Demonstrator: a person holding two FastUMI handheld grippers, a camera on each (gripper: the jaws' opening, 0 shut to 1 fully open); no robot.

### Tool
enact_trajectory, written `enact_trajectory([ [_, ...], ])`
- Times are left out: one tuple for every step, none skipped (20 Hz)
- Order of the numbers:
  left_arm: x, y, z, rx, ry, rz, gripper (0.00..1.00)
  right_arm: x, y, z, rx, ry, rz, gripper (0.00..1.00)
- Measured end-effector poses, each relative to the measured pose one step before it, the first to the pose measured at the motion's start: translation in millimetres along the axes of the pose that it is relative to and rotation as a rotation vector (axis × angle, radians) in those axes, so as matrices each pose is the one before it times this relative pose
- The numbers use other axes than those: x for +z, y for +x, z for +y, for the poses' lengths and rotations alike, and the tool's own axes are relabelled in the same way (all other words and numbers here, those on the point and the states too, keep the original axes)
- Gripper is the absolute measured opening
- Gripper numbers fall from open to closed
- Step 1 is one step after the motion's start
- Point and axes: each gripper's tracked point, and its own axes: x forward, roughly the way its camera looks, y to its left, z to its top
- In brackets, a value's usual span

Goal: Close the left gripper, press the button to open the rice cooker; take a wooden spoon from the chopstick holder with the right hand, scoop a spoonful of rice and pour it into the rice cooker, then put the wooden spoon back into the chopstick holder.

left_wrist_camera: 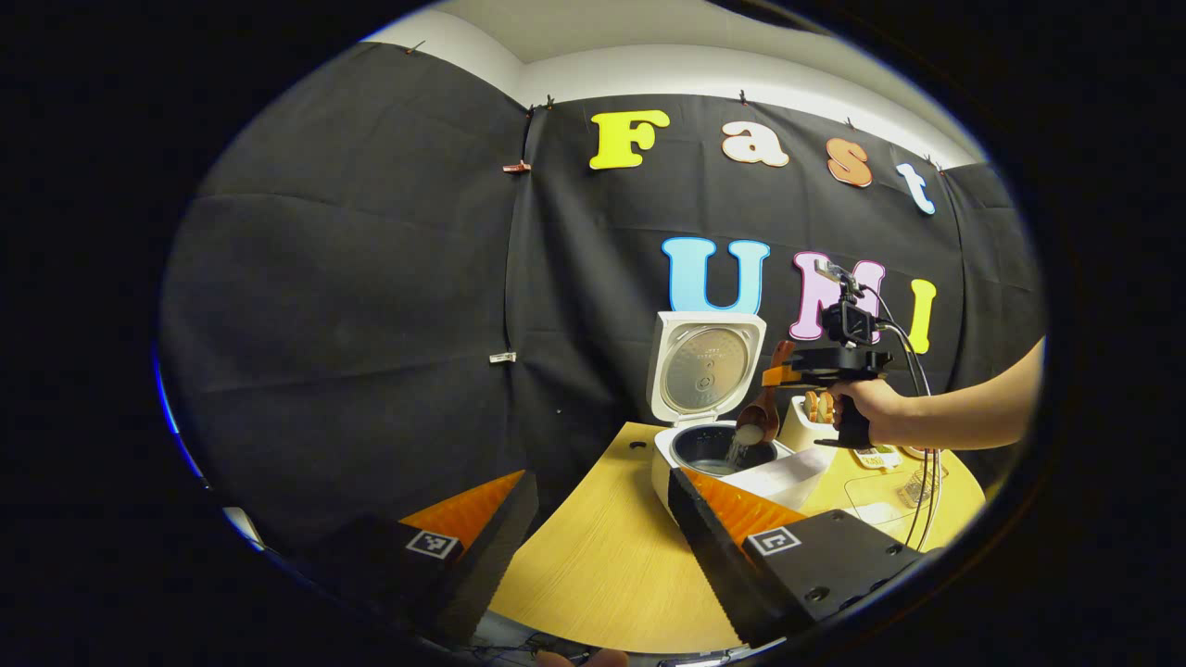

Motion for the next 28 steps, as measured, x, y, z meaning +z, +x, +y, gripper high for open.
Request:
enact_trajectory([
  [-0.67, -0.46, 0.37, 0.00134, -0.00298, 0.00163, 0.97, 1.89, -0.01, 4.61, 0.0098, -0.03537, -0.00285, 0.12],
  [0.02, 0.08, 0.39, 0.00127, -0.0029, 0.00028, 0.97, 1.99, 0.49, 5.26, 0.00945, -0.03599, 0.00006, 0.12],
  [0.14, -1.14, 1.33, 0.00259, -0.00176, 0.00002, 0.97, 1.74, 1.91, 6.21, 0.00891, -0.03816, -0.00304, 0.12],
  [-1.65, -1.87, 0.67, 0.0027, -0.00075, -0.00099, 0.97, 2.81, -0.01, 3.91, 0.00755, -0.04333, -0.00111, 0.12],
  [0.81, -1.05, 0.75, 0.00214, -0.0008, -0.00164, 0.97, 3.75, 0.43, 3.91, 0.00247, -0.04458, -0.00249, 0.12],
  [-0.3, -0.31, 0.49, 0.0006, -0.00152, -0.00106, 0.97, 3.03, 0.3, 3.37, -0.00443, -0.04663, -0.00179, 0.12],
  [-0.39, 0.17, 1.57, 0.00176, -0.00126, 0.00061, 0.97, 3.78, -0.87, 3.56, -0.00185, -0.0491, -0.00535, 0.12],
  [-1.32, 0.53, 2.13, 0.00109, -0.00149, 0.00059, 0.97, 3.06, -1.08, 5.14, 0.00583, -0.05302, -0.00594, 0.12],
  [-0.07, -0.62, 0.35, 0.00014, -0.0023, 0.00179, 0.98, 0.83, 0.22, 5.72, 0.01209, -0.04659, -0.00369, 0.12],
  [-0.73, -0.57, 0.63, 0.00049, -0.00193, 0.00057, 0.98, 0.46, 0.2, 7.43, 0.01552, -0.04587, -0.00016, 0.12],
  [0.0, -0.57, 0.32, -0.00223, -0.00251, 0.00001, 0.98, 1.05, 1.1, 6.41, 0.01469, -0.04971, -0.00082, 0.12],
  [-0.64, -0.04, -0.16, -0.002, -0.00196, 0.00006, 0.98, 1.61, 1.19, 5.75, 0.0108, -0.05075, -0.00239, 0.12],
  [0.76, -0.18, -0.34, -0.00268, -0.00187, -0.00129, 0.98, 2.67, 0.0, 5.24, 0.01272, -0.05017, -0.0072, 0.12],
  [0.26, -0.72, 0.39, -0.00028, -0.00129, -0.00243, 0.98, 1.59, 0.06, 5.15, 0.01005, -0.05386, -0.00598, 0.12],
  [0.38, 0.03, 0.4, 0.00015, -0.00095, -0.00107, 0.98, 3.36, -2.14, 5.78, 0.00787, -0.05826, -0.00712, 0.12],
  [-1.19, 0.14, 0.7, -0.00026, -0.00097, 0.00028, 0.98, 2.68, 0.32, 5.49, 0.01226, -0.05633, -0.00991, 0.12],
  [0.2, 0.61, 0.47, -0.00093, -0.00084, 0.00119, 0.98, 3.24, -1.64, 6.9, 0.01325, -0.04713, -0.00803, 0.12],
  [-0.84, 0.15, -0.28, -0.0002, -0.00141, 0.00074, 0.98, 1.42, -1.23, 6.5, 0.01474, -0.03986, -0.00435, 0.12],
  [0.33, -0.07, -0.21, -0.00143, -0.0015, 0.00128, 0.98, -0.11, -1.19, 6.55, 0.01166, -0.03746, -0.00312, 0.12],
  [-0.38, -0.54, -0.9, -0.0002, 0.00054, 0.00021, 0.98, 0.13, -0.98, 5.02, 0.00829, -0.03768, -0.00362, 0.12],
  [-0.41, -0.34, -0.45, -0.00123, 0.00224, -0.00003, 0.98, 1.09, -0.42, 5.69, 0.0068, -0.03465, -0.0025, 0.12],
  [-0.12, -1.07, 0.14, -0.00047, 0.00198, 0.00073, 0.98, 3.27, -0.45, 5.03, 0.00487, -0.03245, -0.00396, 0.12],
  [-1.19, -1.17, -0.19, -0.00142, 0.00176, -0.00001, 0.98, 1.31, -1.79, 4.03, 0.00487, -0.02383, -0.00254, 0.12],
  [-0.11, -0.65, -0.11, 0.00027, 0.0011, 0.00169, 0.98, 0.26, -0.92, 2.23, 0.00549, -0.01323, -0.00107, 0.12],
  [-0.73, 0.01, 0.05, 0.00138, -0.00074, 0.00135, 0.98, -0.15, -1.01, 0.96, 0.00453, 0.00109, 0.00146, 0.12],
  [0.72, -1.13, 0.02, 0.00187, -0.00257, 0.00159, 0.98, -0.83, -0.95, -1.04, 0.00379, 0.01812, 0.00648, 0.12],
  [-1.04, -0.8, -0.55, 0.00269, -0.00136, 0.00105, 0.98, -0.62, 0.1, -3.08, 0.00093, 0.03623, 0.0106, 0.12],
  [0.22, -1.47, -0.48, 0.00223, 0.00274, -0.00085, 0.98, 1.12, -0.5, -2.11, -0.00401, 0.05659, 0.00006, 0.12],
])
